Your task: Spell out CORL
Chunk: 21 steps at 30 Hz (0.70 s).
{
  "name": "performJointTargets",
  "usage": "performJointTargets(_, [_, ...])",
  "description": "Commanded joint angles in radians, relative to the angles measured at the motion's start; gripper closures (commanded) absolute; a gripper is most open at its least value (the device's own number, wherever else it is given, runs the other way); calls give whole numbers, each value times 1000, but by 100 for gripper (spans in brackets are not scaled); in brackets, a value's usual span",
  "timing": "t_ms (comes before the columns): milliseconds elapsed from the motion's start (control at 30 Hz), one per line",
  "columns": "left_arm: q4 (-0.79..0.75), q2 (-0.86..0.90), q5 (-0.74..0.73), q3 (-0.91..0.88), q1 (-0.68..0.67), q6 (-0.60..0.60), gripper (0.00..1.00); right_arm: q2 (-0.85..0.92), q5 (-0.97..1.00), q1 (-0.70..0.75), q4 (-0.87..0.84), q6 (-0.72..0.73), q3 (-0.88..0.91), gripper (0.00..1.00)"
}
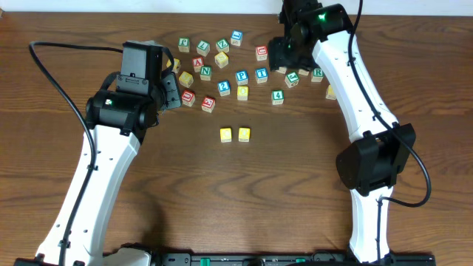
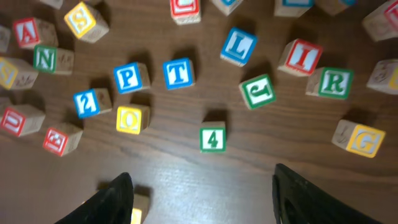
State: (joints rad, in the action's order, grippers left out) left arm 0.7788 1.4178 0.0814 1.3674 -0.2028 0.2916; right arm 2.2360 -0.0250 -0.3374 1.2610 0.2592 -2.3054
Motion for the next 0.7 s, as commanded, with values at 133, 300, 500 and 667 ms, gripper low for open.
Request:
performJointTargets(133, [1, 8, 9, 11, 6, 9, 45, -14, 64, 17, -42, 62, -3, 30])
performJointTargets(300, [1, 8, 9, 11, 6, 9, 45, -12, 68, 48, -34, 71, -3, 29])
performJointTargets(500, [1, 8, 9, 11, 6, 9, 45, -12, 67, 72, -11, 104, -3, 29])
performJointTargets(667, [1, 8, 10, 11, 6, 9, 45, -12, 63, 69, -12, 120, -3, 29])
